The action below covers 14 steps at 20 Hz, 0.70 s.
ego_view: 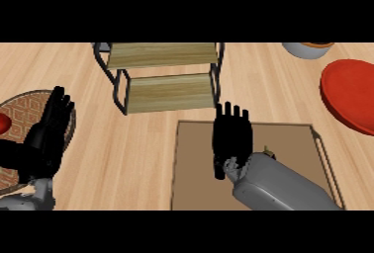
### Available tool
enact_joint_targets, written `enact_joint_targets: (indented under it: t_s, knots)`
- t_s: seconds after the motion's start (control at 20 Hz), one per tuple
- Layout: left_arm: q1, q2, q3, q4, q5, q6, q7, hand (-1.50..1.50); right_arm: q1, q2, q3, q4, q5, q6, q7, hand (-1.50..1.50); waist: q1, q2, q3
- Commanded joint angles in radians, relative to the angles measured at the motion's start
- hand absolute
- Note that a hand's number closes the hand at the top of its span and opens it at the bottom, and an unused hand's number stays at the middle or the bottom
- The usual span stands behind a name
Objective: Pick the bell pepper from the tray and place it in the tiered shelf
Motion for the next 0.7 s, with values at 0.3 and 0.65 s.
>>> enact_joint_targets:
  t_s: [0.3,0.65]
  knots:
    - [-0.003,-0.011,0.002,-0.038,-0.017,0.001,0.022,0.0,0.126,-0.019,-0.029,-0.037,0.078,0.086,0.184,-1.5,0.001,0.003,0.002]
    - [-0.028,-0.02,0.045,0.04,0.001,-0.041,-0.002,0.0,0.198,0.023,-0.043,-0.128,0.189,0.095,0.169,-1.5,0.003,0.008,0.001]
